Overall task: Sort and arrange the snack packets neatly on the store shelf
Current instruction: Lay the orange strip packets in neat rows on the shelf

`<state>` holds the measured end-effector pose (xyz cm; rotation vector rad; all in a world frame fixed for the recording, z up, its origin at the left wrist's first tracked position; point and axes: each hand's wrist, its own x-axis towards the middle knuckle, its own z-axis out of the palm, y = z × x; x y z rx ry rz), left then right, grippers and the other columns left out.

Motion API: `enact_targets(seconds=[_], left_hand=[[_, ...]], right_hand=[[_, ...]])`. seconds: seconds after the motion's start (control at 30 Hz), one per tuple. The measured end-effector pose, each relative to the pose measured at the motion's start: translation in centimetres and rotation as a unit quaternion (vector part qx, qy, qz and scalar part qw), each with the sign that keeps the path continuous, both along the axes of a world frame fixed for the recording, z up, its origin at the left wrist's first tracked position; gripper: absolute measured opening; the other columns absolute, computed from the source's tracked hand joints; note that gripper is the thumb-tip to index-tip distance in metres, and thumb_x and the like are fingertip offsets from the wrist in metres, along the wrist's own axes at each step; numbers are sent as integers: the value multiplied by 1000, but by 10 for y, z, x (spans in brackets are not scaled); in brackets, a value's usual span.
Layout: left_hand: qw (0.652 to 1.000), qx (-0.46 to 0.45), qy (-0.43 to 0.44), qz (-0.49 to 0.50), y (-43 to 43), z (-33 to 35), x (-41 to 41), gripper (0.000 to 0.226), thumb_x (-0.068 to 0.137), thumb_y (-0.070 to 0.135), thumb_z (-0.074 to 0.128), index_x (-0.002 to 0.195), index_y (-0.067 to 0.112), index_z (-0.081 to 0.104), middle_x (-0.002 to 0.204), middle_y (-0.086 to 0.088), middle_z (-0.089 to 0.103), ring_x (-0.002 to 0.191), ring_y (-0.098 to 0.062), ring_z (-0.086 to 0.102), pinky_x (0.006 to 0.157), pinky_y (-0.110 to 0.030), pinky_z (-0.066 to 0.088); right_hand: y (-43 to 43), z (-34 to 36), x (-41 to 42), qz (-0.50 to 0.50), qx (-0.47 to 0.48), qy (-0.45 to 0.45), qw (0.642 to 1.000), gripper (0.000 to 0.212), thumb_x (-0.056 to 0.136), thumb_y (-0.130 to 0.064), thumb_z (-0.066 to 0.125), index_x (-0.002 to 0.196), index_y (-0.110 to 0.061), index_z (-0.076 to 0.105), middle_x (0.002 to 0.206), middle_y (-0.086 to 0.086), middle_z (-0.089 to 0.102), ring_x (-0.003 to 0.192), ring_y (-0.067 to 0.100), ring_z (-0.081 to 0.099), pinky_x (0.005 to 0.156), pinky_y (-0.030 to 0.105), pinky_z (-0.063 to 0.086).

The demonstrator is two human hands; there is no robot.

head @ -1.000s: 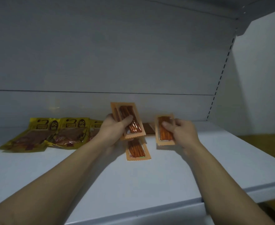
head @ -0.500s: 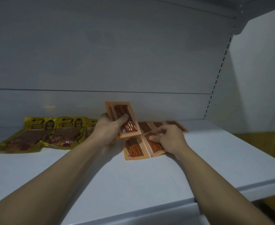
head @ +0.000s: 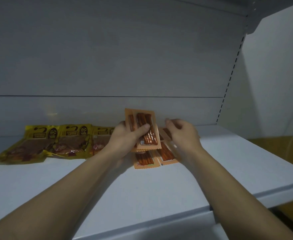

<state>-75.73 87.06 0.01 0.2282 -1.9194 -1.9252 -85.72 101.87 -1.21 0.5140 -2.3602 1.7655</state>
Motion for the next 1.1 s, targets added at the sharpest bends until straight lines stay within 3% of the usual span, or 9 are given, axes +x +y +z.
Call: enact_targets(seconds=[0.1, 0.23, 0.4, 0.53, 0.63, 0.7, 0.83, 0.97, 1.1], left_hand=[[998, 46, 7, -36, 7, 1, 3, 20, 85, 27, 73, 100, 16, 67, 92, -8, 77, 79, -20, 75, 56, -27, 58], [987, 114, 13, -115, 13, 5, 8, 25, 86, 22, 70, 108, 10, 65, 94, -16, 76, 76, -24, 75, 58, -31, 60], [983, 143, -9, -115, 16, 6, 8, 22, 93, 1, 60, 115, 1, 61, 81, -12, 75, 66, -22, 73, 48, -30, 57], [988, 128, -14, -88, 14, 4, 5, 14, 94, 1, 60, 107, 5, 60, 70, -4, 74, 59, -18, 73, 43, -26, 55], [990, 121, -25, -69, 13, 2, 1, 14, 92, 4, 65, 106, 6, 64, 72, -5, 74, 60, -17, 72, 44, -26, 55], [991, 118, -29, -59, 13, 1, -1, 13, 90, 5, 68, 102, 7, 65, 73, -5, 74, 61, -17, 72, 45, -27, 55], [991, 118, -34, -54, 14, -2, -2, 14, 89, 6, 69, 102, 10, 65, 76, -4, 76, 66, -20, 74, 45, -27, 56], [992, 113, -39, -47, 14, -3, -3, 13, 89, 6, 70, 100, 11, 66, 75, -3, 76, 65, -20, 74, 45, -28, 56], [994, 99, -36, -42, 15, -3, -6, 13, 87, 11, 73, 98, 12, 67, 77, -5, 75, 64, -19, 72, 46, -27, 55]], right_hand=[[-3, 11, 5, 109, -10, -53, 993, 46, 81, -59, 69, 109, -24, 67, 89, -4, 75, 78, 12, 72, 60, 24, 50], [5, 21, 0, 170, -1, -66, 983, 26, 83, -26, 78, 103, -16, 65, 67, -8, 73, 61, 6, 70, 47, 16, 48], [34, 36, -21, 78, -2, -53, 996, 10, 86, -13, 75, 89, -17, 66, 70, -1, 71, 56, 10, 69, 46, 19, 49], [59, 25, -36, 25, 87, -91, 992, 9, 88, -11, 72, 97, -9, 71, 81, 1, 69, 73, 15, 67, 65, 23, 50], [62, 9, -35, 3, 59, -164, 985, 3, 86, -6, 73, 86, -7, 71, 72, 7, 72, 58, 19, 70, 48, 24, 52], [59, 1, -36, -6, 36, -190, 981, 6, 85, -4, 75, 89, -4, 71, 79, 15, 72, 62, 26, 71, 52, 32, 56], [53, -8, -46, -46, 176, -99, 978, 15, 83, -15, 78, 96, -9, 73, 98, 12, 71, 90, 28, 69, 82, 42, 58], [52, -10, -44, -93, 304, -3, 948, 22, 88, -28, 73, 104, -12, 72, 106, 7, 71, 97, 23, 64, 75, 28, 45], [52, -10, -35, -123, 362, 41, 923, 30, 95, -37, 61, 95, -8, 71, 96, 8, 71, 83, 26, 60, 69, 33, 48]])
